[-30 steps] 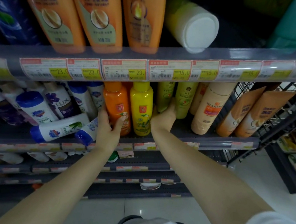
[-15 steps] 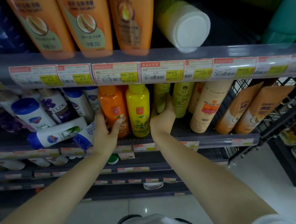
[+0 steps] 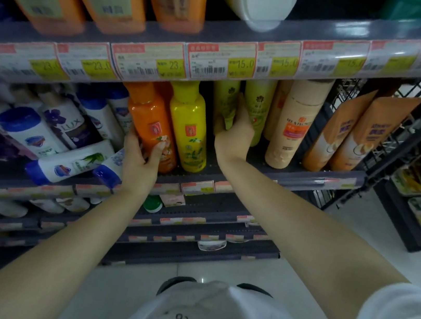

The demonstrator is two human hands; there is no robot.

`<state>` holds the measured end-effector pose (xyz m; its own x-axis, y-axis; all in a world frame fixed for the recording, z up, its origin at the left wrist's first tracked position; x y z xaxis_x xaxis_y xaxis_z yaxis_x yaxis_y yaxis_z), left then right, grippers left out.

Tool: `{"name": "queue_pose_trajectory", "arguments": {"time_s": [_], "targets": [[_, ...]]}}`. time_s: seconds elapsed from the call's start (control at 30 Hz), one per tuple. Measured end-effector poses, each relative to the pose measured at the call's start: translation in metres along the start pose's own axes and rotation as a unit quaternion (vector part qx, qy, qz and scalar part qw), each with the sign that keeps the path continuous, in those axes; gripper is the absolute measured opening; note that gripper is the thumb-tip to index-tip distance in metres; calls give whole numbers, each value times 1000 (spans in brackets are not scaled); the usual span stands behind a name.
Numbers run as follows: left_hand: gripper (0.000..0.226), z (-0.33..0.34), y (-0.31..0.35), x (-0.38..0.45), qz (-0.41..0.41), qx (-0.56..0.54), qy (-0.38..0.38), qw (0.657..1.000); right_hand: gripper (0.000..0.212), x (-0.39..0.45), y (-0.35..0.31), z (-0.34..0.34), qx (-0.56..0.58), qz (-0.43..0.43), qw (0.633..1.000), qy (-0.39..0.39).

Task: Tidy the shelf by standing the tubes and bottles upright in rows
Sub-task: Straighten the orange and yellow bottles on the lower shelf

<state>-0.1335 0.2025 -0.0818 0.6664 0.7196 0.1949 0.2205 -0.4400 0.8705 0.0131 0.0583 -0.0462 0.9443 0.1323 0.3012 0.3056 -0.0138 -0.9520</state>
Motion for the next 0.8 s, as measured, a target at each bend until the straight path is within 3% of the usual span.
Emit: {"name": "queue_pose_trajectory", "arguments": {"time_s": [0.57,0.8], "targets": [[55,6,-12,2,40,-17,39,998,54,6,-14,-5,51,-97,993,46],[56,5,-9,3,56,-14,40,998,46,25,-48,-5,-3,-192,981,30]]}}
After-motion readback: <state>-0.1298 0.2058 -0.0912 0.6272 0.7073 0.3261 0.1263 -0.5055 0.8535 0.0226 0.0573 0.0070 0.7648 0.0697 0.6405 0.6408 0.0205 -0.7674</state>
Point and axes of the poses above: each hand's wrist, its own x-axis towards the middle knuckle, its own z-axis out of the palm, y = z × x, the point moved 5 cm from there along x, towards the middle knuckle, and after that the axes turned 11 degrees about x, right-handed, at the moved point
